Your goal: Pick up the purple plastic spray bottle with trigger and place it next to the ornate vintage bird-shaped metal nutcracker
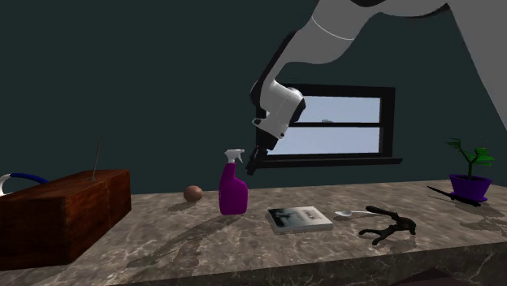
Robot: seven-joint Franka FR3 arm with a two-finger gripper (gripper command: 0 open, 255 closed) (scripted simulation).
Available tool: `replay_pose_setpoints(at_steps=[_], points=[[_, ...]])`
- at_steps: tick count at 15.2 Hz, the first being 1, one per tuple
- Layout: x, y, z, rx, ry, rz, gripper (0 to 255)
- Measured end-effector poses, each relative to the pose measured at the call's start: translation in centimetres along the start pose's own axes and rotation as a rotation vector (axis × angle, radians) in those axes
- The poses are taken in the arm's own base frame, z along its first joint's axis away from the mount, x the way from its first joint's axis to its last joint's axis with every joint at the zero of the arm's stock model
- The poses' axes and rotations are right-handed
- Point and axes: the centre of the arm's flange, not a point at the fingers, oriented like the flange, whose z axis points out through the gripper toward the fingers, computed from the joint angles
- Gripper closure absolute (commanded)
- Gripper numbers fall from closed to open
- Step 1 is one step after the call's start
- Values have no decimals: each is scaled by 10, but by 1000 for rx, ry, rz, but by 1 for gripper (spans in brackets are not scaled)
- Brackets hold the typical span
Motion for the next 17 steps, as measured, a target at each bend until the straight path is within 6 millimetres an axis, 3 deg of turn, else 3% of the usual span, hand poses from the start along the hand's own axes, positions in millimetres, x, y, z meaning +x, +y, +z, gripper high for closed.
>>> replay_pose_setpoints(at_steps=[4, 8, 16, 17], points=[[9, 11, 30, 20, 17, -65, 0], [10, 9, 54, 22, 18, -69, 0], [10, 9, 62, 22, 18, -69, 0], [10, 9, 62, 22, 18, -69, 255]])
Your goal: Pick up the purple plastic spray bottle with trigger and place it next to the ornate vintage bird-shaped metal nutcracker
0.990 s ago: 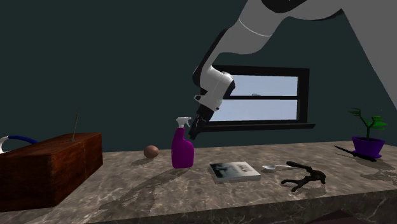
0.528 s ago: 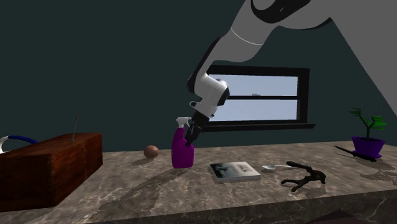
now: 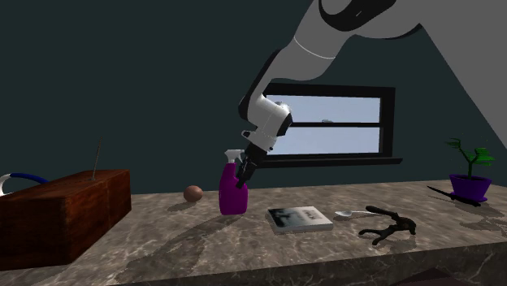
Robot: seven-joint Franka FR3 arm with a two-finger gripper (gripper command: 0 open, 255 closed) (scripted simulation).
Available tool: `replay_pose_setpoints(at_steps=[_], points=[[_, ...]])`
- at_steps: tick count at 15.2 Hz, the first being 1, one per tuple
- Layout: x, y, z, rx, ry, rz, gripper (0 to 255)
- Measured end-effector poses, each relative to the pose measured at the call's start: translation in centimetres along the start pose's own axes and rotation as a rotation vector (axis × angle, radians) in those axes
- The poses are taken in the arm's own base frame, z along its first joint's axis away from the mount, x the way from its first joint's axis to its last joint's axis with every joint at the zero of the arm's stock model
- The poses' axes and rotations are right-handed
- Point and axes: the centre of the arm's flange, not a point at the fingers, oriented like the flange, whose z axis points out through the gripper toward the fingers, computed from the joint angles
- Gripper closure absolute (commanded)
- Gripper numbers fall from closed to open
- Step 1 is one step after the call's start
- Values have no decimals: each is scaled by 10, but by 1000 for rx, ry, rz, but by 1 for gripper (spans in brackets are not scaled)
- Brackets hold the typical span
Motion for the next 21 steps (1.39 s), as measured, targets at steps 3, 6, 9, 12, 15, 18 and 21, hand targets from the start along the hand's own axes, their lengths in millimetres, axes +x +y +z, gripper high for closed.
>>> replay_pose_setpoints(at_steps=[3, 6, 9, 12, 15, 18, 21], points=[[0, 0, 0, 0, 0, 0, 255], [0, 0, 0, 0, 0, 0, 255], [0, 0, 0, 0, 0, 0, 255], [3, 0, -5, 0, 0, 0, 255], [11, 1, -18, 0, 0, 0, 255], [19, 0, -32, 0, 0, 0, 255], [28, 0, -45, 0, 0, 0, 255]])
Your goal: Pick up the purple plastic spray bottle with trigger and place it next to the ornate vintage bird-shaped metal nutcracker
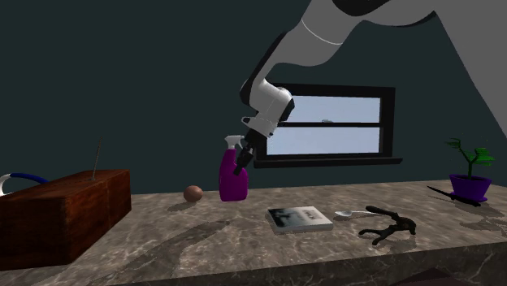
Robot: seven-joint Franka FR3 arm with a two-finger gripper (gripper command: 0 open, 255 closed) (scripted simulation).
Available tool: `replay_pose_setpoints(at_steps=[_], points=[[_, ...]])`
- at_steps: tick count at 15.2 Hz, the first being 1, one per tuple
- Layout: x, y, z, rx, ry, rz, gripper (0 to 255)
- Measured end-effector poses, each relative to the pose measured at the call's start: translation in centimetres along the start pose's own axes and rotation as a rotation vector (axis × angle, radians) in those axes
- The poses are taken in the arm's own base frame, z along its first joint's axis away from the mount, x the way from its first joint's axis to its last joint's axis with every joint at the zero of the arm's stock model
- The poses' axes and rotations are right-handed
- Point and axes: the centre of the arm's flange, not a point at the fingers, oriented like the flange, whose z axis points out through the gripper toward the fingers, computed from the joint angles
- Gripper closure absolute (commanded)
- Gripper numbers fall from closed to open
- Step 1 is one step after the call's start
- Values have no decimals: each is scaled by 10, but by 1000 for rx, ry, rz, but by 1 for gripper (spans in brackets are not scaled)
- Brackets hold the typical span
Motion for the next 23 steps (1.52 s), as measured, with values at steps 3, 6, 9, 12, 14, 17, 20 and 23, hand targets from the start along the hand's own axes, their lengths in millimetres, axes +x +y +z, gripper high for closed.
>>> replay_pose_setpoints(at_steps=[3, 6, 9, 12, 14, 17, 20, 23], points=[[7, 1, -14, 0, 0, 0, 255], [16, 1, -26, 0, 0, 0, 255], [24, 1, -40, 0, 0, 0, 255], [33, 2, -53, 0, 0, 0, 255], [38, 1, -63, 0, 0, 0, 255], [47, 2, -76, 0, 0, 0, 255], [54, 2, -89, 0, 0, 0, 255], [63, 0, -103, 0, 0, 0, 255]])
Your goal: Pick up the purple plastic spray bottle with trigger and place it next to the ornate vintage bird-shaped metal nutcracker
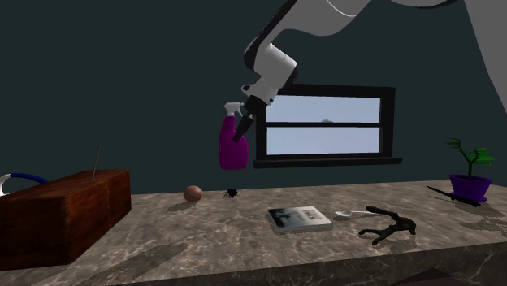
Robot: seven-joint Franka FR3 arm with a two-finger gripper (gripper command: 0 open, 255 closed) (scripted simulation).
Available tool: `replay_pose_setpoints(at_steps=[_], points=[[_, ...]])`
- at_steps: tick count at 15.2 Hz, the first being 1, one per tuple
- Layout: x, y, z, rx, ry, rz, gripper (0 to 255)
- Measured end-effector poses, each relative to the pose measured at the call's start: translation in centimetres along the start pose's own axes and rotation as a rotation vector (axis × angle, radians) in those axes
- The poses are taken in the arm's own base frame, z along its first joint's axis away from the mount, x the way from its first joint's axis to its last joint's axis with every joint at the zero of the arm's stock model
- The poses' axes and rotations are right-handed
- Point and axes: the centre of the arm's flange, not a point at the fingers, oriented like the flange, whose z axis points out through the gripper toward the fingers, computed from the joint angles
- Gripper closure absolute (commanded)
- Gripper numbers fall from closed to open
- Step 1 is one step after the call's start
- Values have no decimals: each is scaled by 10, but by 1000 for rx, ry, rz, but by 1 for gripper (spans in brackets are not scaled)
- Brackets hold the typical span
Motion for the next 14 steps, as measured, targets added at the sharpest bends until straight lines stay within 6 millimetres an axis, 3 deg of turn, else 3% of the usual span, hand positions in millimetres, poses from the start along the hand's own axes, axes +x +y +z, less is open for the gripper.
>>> replay_pose_setpoints(at_steps=[14], points=[[40, 0, -63, 0, 0, 0, 255]])
